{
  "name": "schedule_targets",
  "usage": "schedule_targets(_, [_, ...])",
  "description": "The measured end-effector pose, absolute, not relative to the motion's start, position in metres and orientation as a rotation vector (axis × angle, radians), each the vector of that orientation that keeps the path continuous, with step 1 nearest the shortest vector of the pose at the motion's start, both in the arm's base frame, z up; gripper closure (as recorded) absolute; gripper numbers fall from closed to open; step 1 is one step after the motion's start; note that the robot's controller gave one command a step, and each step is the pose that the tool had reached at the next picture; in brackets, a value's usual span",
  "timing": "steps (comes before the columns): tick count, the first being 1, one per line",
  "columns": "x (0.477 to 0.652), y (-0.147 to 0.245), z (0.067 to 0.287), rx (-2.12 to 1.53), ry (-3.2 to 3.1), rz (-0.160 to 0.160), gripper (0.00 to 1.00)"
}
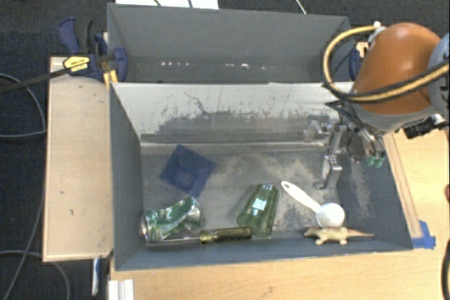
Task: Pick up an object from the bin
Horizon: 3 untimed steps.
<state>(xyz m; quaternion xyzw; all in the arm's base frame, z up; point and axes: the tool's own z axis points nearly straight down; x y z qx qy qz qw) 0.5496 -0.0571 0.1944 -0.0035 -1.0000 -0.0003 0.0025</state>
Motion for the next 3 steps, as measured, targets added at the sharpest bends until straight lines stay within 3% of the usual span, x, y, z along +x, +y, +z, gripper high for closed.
schedule_targets(1, [0.551,-0.057,0.199,-0.006,-3.145,0.0,0.0])
schedule_targets(2, [0.52,0.004,0.1,0.41,-3.115,-0.002,0.0])
schedule_targets(3, [0.526,0.032,0.134,0.51,-3.107,0.001,0.0])
